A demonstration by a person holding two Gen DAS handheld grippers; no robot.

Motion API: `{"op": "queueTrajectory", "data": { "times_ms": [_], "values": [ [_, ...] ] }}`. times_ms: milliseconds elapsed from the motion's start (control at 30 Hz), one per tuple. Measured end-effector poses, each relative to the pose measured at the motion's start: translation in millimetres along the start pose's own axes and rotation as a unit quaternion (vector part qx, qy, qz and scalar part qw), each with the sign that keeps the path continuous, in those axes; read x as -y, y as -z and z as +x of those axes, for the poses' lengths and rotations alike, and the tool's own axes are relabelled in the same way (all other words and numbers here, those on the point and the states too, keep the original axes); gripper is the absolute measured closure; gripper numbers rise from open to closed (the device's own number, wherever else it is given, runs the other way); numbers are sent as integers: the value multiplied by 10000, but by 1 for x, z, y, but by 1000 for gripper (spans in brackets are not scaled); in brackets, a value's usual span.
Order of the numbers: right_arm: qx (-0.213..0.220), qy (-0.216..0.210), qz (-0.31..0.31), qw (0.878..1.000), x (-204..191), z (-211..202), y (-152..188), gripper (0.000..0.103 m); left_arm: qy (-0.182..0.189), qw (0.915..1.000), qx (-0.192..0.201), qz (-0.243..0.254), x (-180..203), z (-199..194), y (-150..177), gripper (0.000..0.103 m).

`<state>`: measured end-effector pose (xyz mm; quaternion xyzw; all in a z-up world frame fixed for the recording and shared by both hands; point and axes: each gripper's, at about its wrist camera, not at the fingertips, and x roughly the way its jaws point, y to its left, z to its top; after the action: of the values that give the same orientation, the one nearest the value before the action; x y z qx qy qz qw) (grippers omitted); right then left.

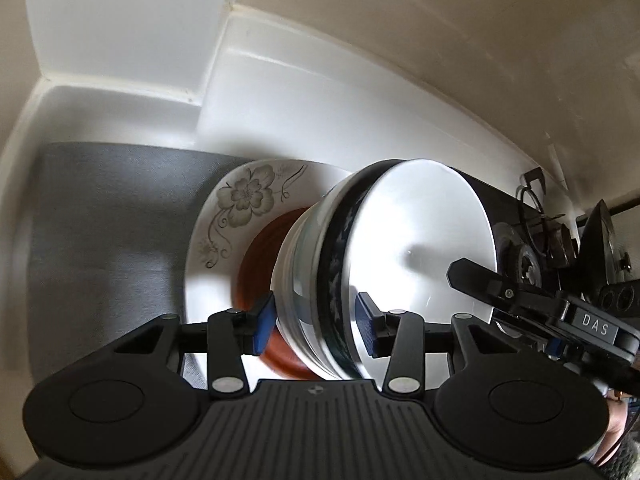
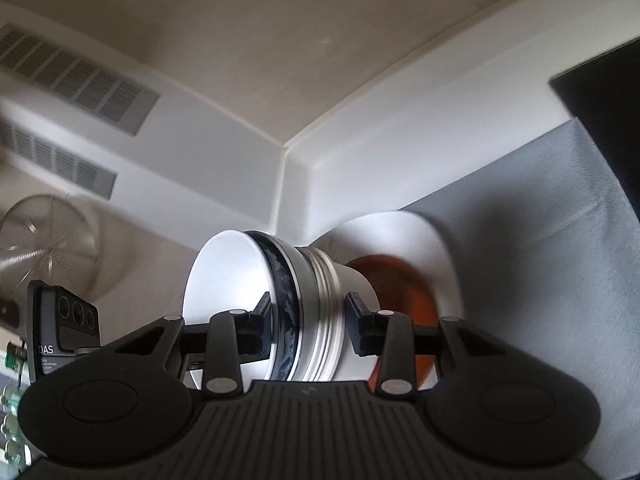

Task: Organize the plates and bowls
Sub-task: 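Lift the nested bowl stack with both grippers toward the plate stack, then lower the bowl stack onto the brown plate and open both grippers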

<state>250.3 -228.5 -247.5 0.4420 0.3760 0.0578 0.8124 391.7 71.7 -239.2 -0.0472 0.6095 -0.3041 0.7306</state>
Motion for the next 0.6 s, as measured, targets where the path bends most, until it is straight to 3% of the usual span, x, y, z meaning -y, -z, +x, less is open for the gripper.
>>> {"op": "queueTrajectory", "data": {
  "times_ms": [300, 433, 500, 533, 567, 600],
  "values": [
    [-170, 250, -211, 9993, 23, 18, 9, 61, -149, 9995, 263, 68, 3, 26, 1, 61],
    [-138, 136, -227, 9996, 28, 19, 18, 61, -228, 9984, 521, 72, -1, 18, 8, 64],
    [-29, 123, -160, 9998, 29, 14, 22, 61, -186, 9979, 623, 24, -3, 9, 11, 49],
    [19, 122, -163, 9998, 28, 10, 24, 59, -314, 9971, 691, 60, -2, 3, 13, 32],
    [61, 213, -174, 9996, 26, 5, 26, 57, -562, 9953, 786, 113, 0, -4, 17, 26],
    [130, 308, -207, 9992, 23, -2, 29, 55, -811, 9921, 936, 193, 5, -13, 21, 26]
  ]
}}
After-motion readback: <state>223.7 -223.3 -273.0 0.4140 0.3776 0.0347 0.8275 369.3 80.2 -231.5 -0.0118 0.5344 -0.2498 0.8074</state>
